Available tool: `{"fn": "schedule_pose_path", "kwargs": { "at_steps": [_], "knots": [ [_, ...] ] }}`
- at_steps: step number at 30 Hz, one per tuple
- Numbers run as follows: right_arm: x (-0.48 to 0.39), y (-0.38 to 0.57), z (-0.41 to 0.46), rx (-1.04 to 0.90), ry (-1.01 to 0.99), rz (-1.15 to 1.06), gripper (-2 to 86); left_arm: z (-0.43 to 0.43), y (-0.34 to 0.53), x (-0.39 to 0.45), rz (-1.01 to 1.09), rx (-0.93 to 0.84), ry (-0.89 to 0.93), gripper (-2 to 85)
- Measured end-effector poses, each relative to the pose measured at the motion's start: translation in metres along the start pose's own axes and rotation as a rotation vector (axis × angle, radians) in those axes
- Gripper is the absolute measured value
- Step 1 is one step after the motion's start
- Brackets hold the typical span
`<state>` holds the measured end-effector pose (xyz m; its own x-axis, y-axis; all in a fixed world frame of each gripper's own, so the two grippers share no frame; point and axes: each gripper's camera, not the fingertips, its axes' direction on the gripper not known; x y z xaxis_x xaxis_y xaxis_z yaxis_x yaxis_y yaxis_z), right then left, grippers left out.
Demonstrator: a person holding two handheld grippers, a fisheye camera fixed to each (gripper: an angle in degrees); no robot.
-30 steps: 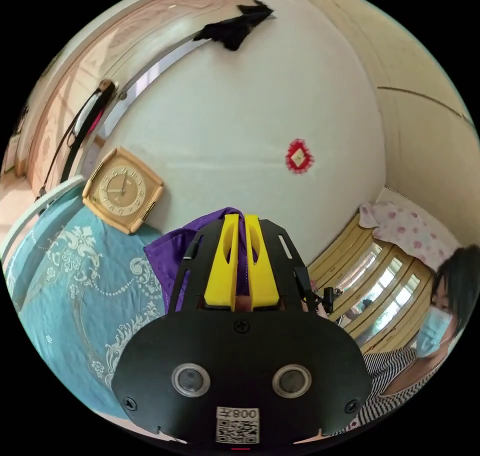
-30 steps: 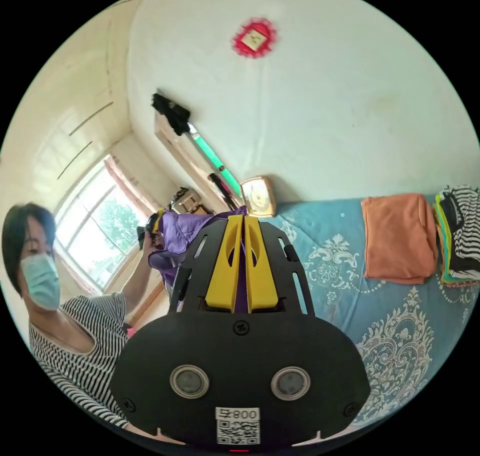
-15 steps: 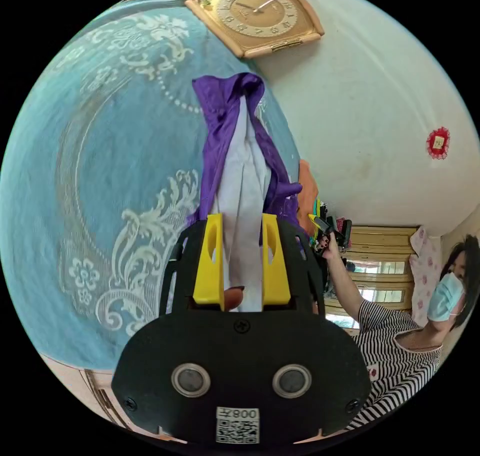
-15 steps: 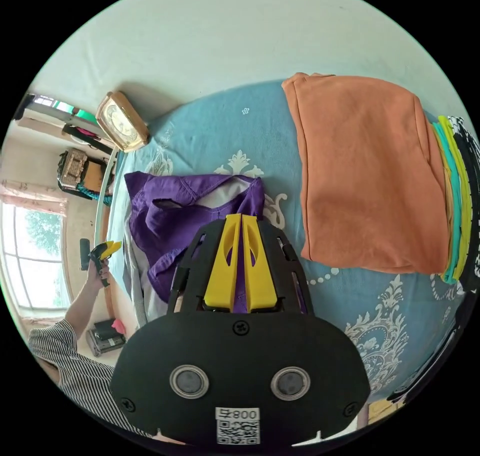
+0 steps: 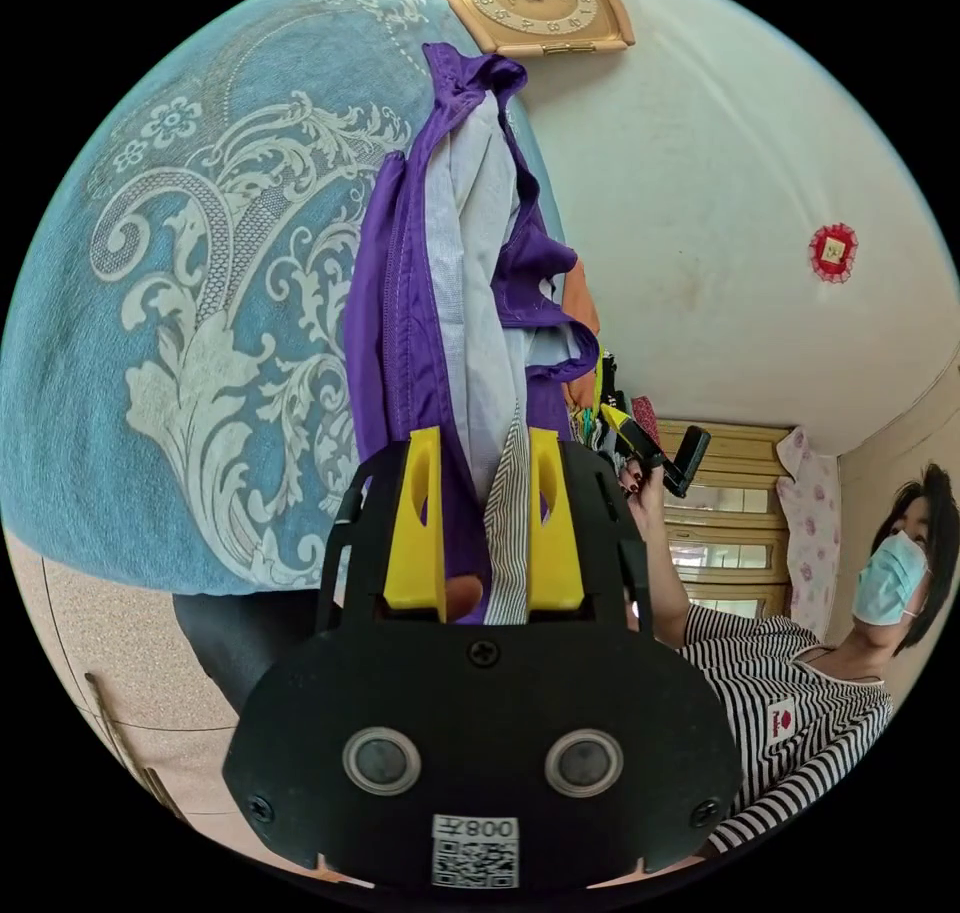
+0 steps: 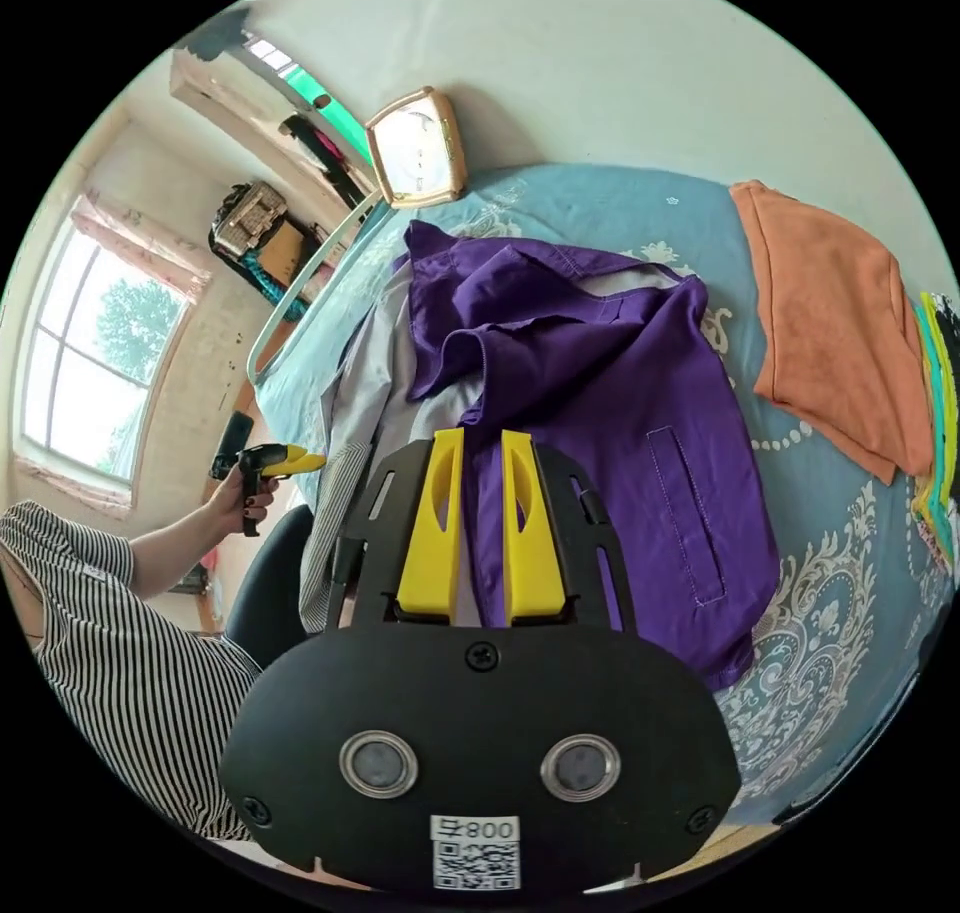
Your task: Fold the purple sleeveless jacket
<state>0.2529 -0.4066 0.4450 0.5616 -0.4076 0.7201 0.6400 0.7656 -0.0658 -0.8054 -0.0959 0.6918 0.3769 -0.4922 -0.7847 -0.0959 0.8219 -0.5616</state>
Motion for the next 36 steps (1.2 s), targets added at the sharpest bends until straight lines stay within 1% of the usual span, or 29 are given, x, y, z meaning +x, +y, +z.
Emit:
{"fn": "schedule_pose_path", "kwargs": {
  "at_steps": [4,7,9,12,13,15,16,18,19,21,23,25,26,27,28,29,30,31,33,35,36],
  "knots": [
    [-0.073,-0.045,0.029,-0.018,0.285,-0.243,8.9,0.013,0.002,0.002,0.009,0.025,-0.006,12.8],
    [-0.105,-0.079,0.062,-0.055,0.432,-0.373,9.0,0.024,0.002,0.003,0.013,0.043,-0.045,12.9],
    [-0.113,-0.097,0.085,-0.092,0.482,-0.404,8.8,0.035,0.001,0.001,0.004,0.042,-0.106,12.3],
    [-0.109,-0.123,0.124,-0.194,0.507,-0.395,7.4,0.052,-0.001,-0.007,-0.023,0.019,-0.133,9.5],
    [-0.106,-0.13,0.137,-0.241,0.505,-0.386,6.3,0.055,-0.002,-0.009,-0.032,0.015,-0.136,8.7],
    [-0.101,-0.14,0.149,-0.279,0.494,-0.374,3.1,0.066,-0.001,-0.015,-0.046,0.018,-0.121,4.4],
    [-0.096,-0.146,0.152,-0.294,0.505,-0.357,2.4,0.069,-0.001,-0.015,-0.047,0.017,-0.107,3.8],
    [-0.084,-0.155,0.144,-0.278,0.499,-0.327,1.7,0.078,0.001,-0.011,-0.03,0.023,-0.052,2.1],
    [-0.073,-0.162,0.132,-0.253,0.497,-0.292,1.4,0.08,0.001,-0.008,-0.021,0.028,-0.027,1.9],
    [-0.05,-0.174,0.106,-0.204,0.506,-0.222,1.3,0.091,0.0,0.014,0.064,0.036,0.055,1.2],
    [-0.021,-0.185,0.076,-0.156,0.527,-0.14,1.5,0.106,-0.002,0.035,0.137,0.015,0.094,1.0],
    [0.026,-0.194,0.04,-0.13,0.541,-0.003,2.3,0.13,-0.005,0.056,0.204,-0.039,0.094,1.0],
    [0.039,-0.195,0.033,-0.128,0.54,0.038,2.6,0.149,-0.006,0.068,0.244,-0.079,0.077,1.0],
    [0.066,-0.193,0.022,-0.132,0.527,0.126,4.2,0.168,-0.005,0.076,0.277,-0.113,0.045,1.1],
    [0.092,-0.187,0.015,-0.146,0.498,0.232,5.9,0.178,-0.003,0.078,0.28,-0.128,0.027,1.2],
    [0.104,-0.182,0.012,-0.149,0.475,0.284,6.7,0.196,0.0,0.08,0.276,-0.157,0.014,1.5],
    [0.121,-0.17,0.007,-0.128,0.412,0.368,7.8,0.212,0.005,0.08,0.267,-0.182,0.023,1.9],
    [0.127,-0.157,0.004,-0.075,0.33,0.396,8.3,0.218,0.008,0.078,0.254,-0.185,0.027,2.1],
    [0.121,-0.141,0.004,-0.006,0.287,0.386,8.5,0.237,0.022,0.075,0.231,-0.178,0.062,3.7],
    [0.097,-0.131,0.012,0.046,0.201,0.323,8.8,0.248,0.033,0.075,0.23,-0.187,0.049,5.3],
    [0.071,-0.128,0.025,0.063,0.117,0.245,9.0,0.253,0.04,0.077,0.24,-0.193,0.034,6.5]
  ]
}}
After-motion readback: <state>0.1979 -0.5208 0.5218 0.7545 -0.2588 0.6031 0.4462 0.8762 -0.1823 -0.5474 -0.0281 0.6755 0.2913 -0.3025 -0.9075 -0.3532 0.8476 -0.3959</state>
